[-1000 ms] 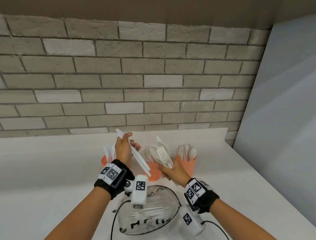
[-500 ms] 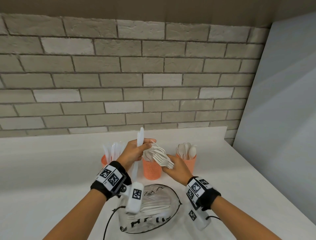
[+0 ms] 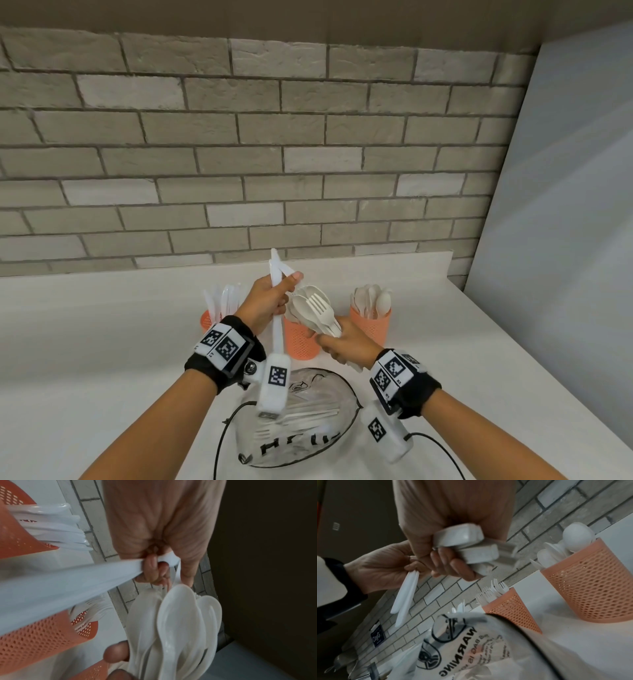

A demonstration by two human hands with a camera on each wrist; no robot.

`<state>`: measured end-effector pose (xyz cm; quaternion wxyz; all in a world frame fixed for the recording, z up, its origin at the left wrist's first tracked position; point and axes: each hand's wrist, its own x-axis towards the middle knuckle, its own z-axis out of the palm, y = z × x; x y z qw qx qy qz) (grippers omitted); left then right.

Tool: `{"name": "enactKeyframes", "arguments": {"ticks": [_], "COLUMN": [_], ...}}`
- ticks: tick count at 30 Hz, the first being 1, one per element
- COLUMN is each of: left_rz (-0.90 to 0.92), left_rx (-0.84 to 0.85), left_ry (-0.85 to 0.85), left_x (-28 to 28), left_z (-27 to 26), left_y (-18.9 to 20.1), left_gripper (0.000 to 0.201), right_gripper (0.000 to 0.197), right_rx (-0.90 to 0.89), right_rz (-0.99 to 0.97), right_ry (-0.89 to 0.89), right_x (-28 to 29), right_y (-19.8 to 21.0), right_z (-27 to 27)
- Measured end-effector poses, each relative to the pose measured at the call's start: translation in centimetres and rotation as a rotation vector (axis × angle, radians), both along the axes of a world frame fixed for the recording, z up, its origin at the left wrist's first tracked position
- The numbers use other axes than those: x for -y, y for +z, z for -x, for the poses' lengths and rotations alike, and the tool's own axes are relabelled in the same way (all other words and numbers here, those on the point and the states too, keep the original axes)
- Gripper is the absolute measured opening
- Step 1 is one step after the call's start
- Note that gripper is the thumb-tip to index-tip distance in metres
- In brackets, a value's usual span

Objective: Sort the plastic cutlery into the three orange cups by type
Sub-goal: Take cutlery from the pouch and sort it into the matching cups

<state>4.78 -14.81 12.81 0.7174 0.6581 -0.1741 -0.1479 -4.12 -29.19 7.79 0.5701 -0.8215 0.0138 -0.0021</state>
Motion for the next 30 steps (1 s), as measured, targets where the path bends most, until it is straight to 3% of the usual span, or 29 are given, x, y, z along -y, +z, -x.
{"name": "enactKeyframes", "arguments": {"ticks": [4, 10, 16, 20, 22, 26, 30], "left_rz": [0.015, 0.26, 0.234, -0.152, -0.213, -0.086, -0.004], "left_rx": [-0.011, -0.051, -0.116, 0.044, 0.077, 0.101, 0.111], "left_ry": [0.0, 0.26, 0.381, 0.478, 0.555, 0.714, 0.725], "left_x": [0.1, -1.6, -4.1, -6.5, -7.5, -7.9, -6.7], "left_z": [-0.4, -2.3, -4.3, -5.9, -6.9, -9.1, -11.0], "left_y": [-0.5, -0.2, -2.0, -3.6, -3.5, -2.3, -1.6], "left_gripper": [0.019, 0.027, 0.027, 0.036, 0.045, 0.048, 0.043], "right_gripper": [0.019, 0.011, 0.015, 0.021, 0.022, 0.026, 0.03], "right_rx": [-0.098, -0.177, -0.226, -0.199, -0.208, -0.235, -0.264], "right_rz": [-0.107, -0.054, -0.18, -0.222, -0.245, -0.35, -0.407], "right_ry": [0.053, 0.123, 0.02, -0.054, -0.066, -0.101, -0.1], "right_x": [-0.2, 0.4, 1.6, 2.3, 2.6, 2.8, 2.7], "right_y": [0.1, 0.1, -0.7, -0.6, -0.6, -0.7, -0.9], "right_z": [-0.2, -0.1, -1.0, -1.7, -2.2, -3.0, -3.6]}}
